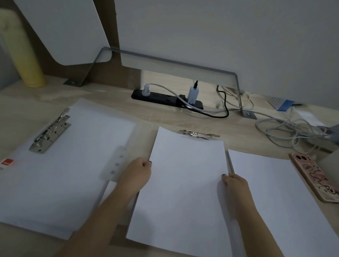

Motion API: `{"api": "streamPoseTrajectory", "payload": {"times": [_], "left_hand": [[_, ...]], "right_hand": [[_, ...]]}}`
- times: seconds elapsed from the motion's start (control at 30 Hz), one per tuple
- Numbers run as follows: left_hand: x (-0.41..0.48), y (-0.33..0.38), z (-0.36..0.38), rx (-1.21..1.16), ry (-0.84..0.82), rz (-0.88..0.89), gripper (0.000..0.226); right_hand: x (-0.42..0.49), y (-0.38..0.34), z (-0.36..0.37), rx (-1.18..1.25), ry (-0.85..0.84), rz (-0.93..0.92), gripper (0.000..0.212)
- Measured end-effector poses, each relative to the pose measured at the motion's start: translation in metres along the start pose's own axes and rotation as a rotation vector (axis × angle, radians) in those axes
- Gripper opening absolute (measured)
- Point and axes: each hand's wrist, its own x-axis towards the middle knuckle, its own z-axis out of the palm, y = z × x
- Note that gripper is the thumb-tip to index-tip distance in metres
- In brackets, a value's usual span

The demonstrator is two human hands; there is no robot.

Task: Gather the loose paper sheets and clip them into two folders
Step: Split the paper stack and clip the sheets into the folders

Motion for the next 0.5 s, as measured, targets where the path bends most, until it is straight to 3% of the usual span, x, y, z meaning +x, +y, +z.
{"api": "streamPoseTrajectory", "payload": {"times": [0.23, 0.5], "left_hand": [[0.006, 0.004, 0.001, 0.149, 0.011, 0.018, 0.028], [-0.01, 0.005, 0.011, 0.745, 0.271, 0.256, 0.033]], "right_hand": [[0.013, -0.002, 0.01, -0.223, 0.127, -0.131, 0.017], [0.01, 0.001, 0.014, -0.259, 0.13, -0.152, 0.029]]}}
